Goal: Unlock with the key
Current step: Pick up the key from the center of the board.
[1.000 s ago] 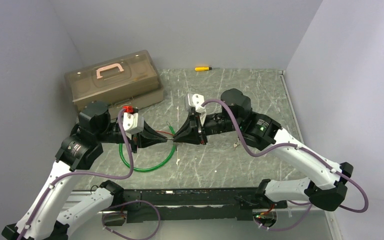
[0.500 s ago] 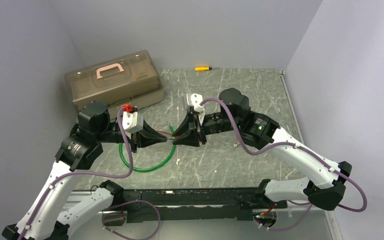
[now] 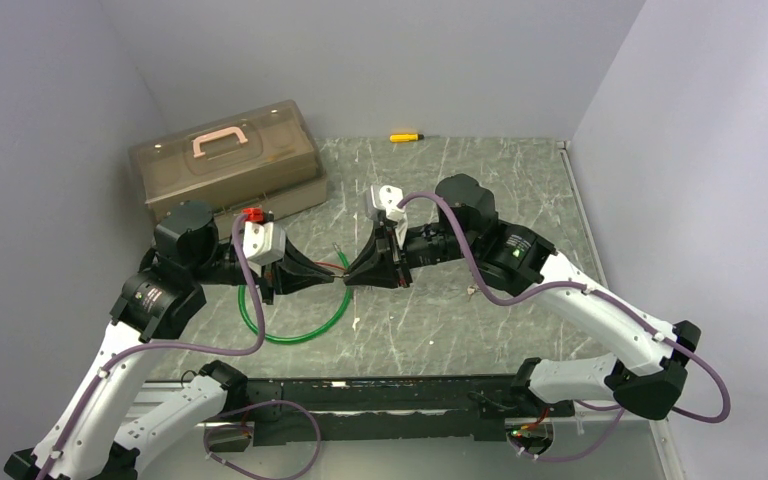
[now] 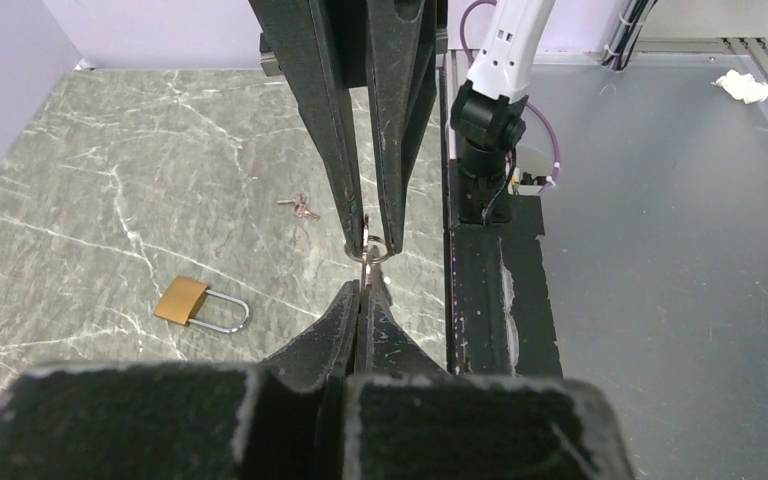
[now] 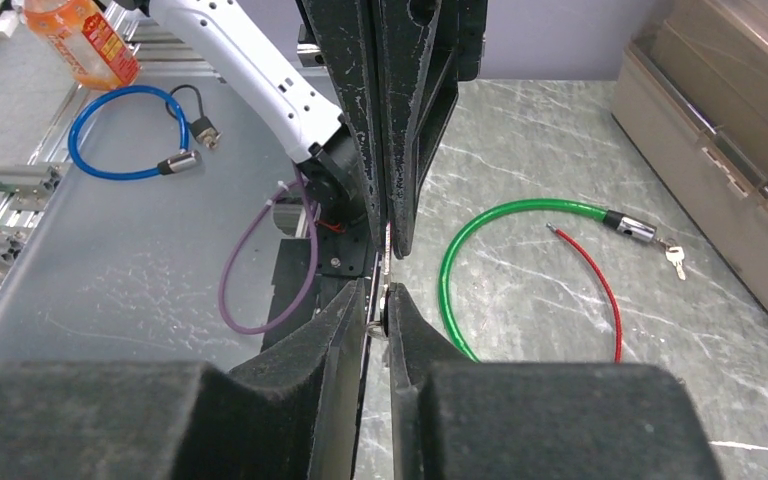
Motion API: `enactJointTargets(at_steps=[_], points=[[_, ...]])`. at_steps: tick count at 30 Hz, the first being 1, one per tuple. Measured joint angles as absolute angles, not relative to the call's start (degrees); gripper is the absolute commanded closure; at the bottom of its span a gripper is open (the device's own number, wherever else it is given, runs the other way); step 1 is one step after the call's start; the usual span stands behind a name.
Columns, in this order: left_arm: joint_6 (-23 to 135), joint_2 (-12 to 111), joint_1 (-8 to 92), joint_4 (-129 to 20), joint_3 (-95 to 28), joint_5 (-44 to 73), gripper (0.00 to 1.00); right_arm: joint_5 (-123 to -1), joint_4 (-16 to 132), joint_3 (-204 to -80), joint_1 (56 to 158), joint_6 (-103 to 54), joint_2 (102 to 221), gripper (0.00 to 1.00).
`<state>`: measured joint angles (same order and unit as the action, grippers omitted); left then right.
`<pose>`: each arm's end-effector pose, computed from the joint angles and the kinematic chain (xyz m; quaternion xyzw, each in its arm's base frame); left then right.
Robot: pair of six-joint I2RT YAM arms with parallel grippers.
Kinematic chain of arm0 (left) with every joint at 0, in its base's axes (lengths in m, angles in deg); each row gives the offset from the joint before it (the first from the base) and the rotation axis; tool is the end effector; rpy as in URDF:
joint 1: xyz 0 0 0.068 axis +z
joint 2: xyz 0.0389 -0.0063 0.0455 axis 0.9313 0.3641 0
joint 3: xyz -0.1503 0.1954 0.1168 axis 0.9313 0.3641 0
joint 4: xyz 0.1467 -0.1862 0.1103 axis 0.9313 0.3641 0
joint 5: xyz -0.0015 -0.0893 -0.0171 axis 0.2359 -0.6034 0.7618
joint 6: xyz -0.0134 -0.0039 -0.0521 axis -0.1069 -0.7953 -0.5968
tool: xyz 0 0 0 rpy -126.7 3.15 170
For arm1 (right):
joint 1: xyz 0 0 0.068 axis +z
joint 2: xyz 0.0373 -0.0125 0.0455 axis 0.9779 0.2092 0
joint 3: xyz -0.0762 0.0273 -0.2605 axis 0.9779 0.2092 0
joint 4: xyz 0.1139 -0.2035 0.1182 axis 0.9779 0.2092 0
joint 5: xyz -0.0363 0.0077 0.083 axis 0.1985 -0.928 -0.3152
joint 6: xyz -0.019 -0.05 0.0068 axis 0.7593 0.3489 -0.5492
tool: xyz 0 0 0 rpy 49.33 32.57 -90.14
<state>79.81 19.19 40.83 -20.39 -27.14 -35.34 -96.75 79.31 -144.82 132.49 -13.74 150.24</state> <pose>0.1052 -0.0898 0.4229 0.5193 0.5340 -0.4501 0.4924 0.1305 0.2245 0.4347 -0.5533 0.5272 0.5015 0.4054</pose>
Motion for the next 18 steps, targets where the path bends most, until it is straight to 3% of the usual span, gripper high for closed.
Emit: enactJointTargets(at_steps=[4,9,15,16,18], points=[[79.0,19.1,41.1,-20.7,-27.1,-35.4,1.00,-96.7,79.4,-144.8,132.5,-13.7,150.4,0.79],[78.6,18.8,41.2,-20.8,-27.1,-35.7,1.00,-96.7,79.3,-144.8,132.5,-13.5,150.7,1.00],[77.8,18.8,41.4,-21.1,-27.1,-35.8,1.00,-96.5,79.2,-144.8,132.5,-13.3,150.9,1.00],[77.6,18.8,41.5,-21.3,-27.1,-35.8,0.95,-96.5,79.2,-144.8,132.5,-13.2,150.9,1.00],[77.4,18.8,41.5,-21.6,-26.9,-35.8,0.69,-96.5,79.2,-144.8,132.4,-13.2,150.9,1.00]])
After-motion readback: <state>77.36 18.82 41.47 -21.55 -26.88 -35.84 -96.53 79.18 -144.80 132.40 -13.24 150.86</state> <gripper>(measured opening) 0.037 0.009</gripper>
